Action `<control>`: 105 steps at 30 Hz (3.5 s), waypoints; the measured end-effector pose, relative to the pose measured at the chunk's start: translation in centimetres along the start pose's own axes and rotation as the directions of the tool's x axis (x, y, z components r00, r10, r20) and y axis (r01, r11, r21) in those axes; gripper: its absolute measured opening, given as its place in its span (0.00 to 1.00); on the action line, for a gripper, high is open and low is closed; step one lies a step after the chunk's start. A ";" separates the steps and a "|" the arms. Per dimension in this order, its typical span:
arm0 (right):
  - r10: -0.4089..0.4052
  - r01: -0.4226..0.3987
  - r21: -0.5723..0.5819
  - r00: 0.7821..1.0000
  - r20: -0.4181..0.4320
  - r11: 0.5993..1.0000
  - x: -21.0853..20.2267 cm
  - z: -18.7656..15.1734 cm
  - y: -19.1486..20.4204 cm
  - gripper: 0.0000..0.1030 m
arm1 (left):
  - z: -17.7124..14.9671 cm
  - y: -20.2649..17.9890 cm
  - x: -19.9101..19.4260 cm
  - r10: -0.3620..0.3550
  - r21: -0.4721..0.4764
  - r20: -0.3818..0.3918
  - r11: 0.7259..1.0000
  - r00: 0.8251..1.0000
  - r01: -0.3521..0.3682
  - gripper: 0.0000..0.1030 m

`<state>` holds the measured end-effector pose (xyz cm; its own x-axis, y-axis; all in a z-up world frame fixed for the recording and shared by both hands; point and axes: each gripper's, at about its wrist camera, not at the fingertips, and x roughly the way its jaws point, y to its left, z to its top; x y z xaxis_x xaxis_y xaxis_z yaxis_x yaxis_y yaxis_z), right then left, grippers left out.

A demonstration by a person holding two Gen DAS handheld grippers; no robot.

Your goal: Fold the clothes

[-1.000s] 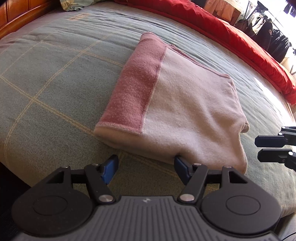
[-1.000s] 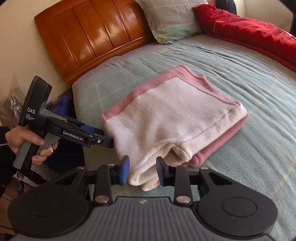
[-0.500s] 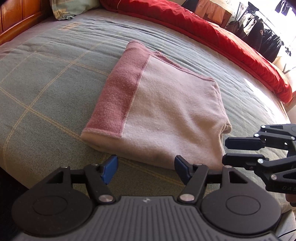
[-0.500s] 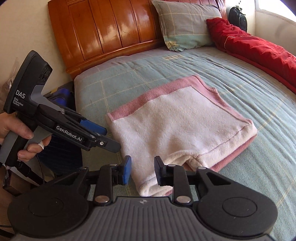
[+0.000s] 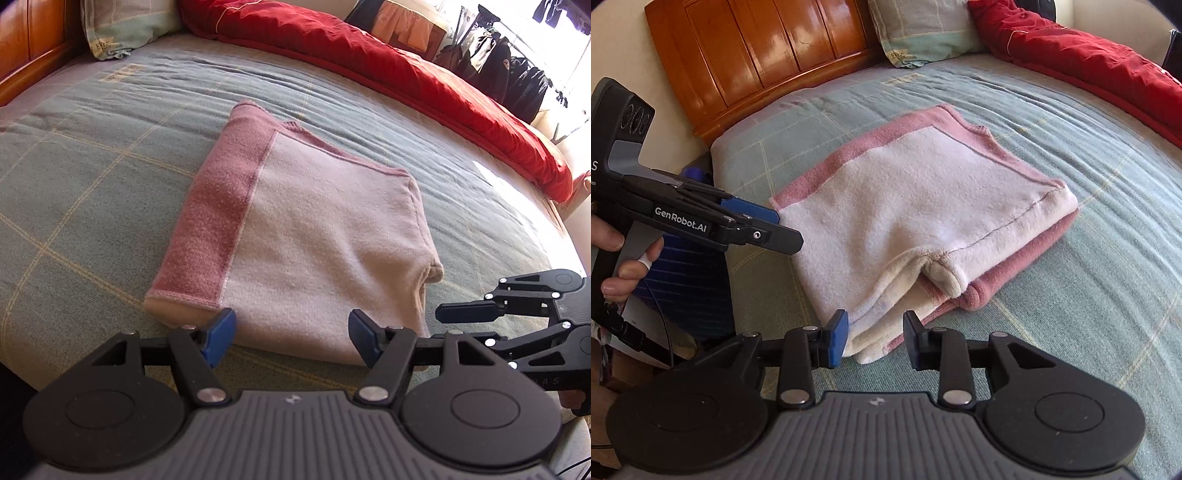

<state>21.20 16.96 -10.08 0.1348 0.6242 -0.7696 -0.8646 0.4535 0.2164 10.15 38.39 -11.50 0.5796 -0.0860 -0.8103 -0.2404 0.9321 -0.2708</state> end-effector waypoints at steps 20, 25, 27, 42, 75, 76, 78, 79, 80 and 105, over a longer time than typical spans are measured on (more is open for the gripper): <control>-0.065 0.065 0.001 0.997 0.034 0.998 -4.6 0.0 2.0 0.45 | -1.4 -5.1 -5.5 0.112 0.111 0.134 0.986 0.985 -0.127 0.76; -0.083 0.082 0.019 0.995 0.057 0.996 -6.2 -0.5 2.0 0.50 | -1.9 -6.8 -7.5 0.122 0.128 0.199 0.980 0.972 -0.149 0.80; -0.091 0.088 0.036 0.994 0.065 0.995 -7.0 -1.0 1.5 0.52 | -1.6 -7.5 -7.6 0.087 0.126 0.210 0.985 0.974 -0.116 0.81; -0.267 0.242 0.317 0.963 0.038 0.917 -12.5 -8.7 -7.6 0.57 | 1.7 -14.0 4.8 -0.042 0.133 0.075 0.991 0.996 0.032 0.81; -0.398 0.389 0.084 0.897 0.191 0.917 -19.6 -5.4 1.5 1.00 | -7.9 -21.4 -16.4 0.222 0.104 0.421 0.951 0.879 -0.290 0.99; -0.400 0.390 0.086 0.898 0.184 0.917 -19.6 -5.8 1.9 1.00 | -8.4 -21.1 -16.5 0.250 0.074 0.403 0.950 0.880 -0.304 0.99; -0.396 0.382 0.111 0.905 0.159 0.918 -19.7 -6.5 2.6 1.00 | -9.5 -20.3 -16.7 0.303 0.014 0.363 0.944 0.881 -0.331 0.99; -0.394 0.376 0.134 0.907 0.147 0.917 -19.8 -6.9 2.8 1.00 | -10.0 -19.9 -16.8 0.325 -0.013 0.345 0.940 0.880 -0.342 0.99; -0.390 0.370 0.153 0.911 0.136 0.916 -19.9 -7.2 3.0 1.00 | -10.4 -19.5 -17.0 0.346 -0.039 0.327 0.935 0.880 -0.353 0.99; -0.331 0.321 0.215 0.944 0.009 0.922 -19.7 -10.4 9.9 1.00 | -13.6 -18.2 -17.6 0.382 -0.113 0.045 0.920 0.923 -0.375 0.99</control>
<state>4.95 2.54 1.02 0.4174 0.4449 -0.7924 -0.6504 0.7552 0.0814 -6.32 18.18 0.62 0.4786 0.2925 -0.8279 -0.5268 0.8499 -0.0043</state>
